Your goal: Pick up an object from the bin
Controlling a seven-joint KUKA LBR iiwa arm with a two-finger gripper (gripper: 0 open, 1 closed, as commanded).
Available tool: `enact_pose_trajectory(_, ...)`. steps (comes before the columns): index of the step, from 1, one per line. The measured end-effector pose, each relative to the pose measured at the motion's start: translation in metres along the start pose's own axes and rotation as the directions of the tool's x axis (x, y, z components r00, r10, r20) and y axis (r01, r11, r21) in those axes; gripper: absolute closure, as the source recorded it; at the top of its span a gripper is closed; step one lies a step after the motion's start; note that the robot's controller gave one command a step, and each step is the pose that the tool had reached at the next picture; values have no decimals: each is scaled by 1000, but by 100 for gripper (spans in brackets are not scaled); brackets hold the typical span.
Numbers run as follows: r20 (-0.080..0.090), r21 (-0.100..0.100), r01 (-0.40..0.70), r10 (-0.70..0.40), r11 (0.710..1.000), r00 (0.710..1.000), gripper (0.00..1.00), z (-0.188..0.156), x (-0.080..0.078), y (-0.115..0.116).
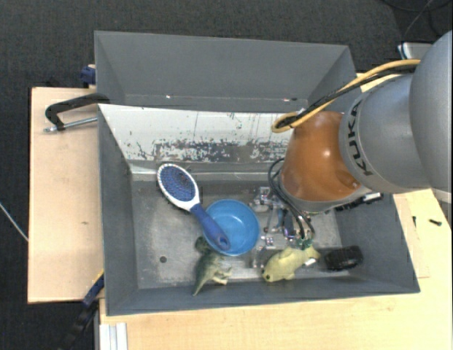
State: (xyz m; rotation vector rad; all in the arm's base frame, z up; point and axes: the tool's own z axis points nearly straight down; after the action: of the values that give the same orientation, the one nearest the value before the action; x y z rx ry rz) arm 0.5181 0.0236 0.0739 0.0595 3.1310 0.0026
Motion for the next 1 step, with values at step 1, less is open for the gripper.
enact_pose_trajectory(1,1,0,16,-16,1000,1000,0,0,24,52)
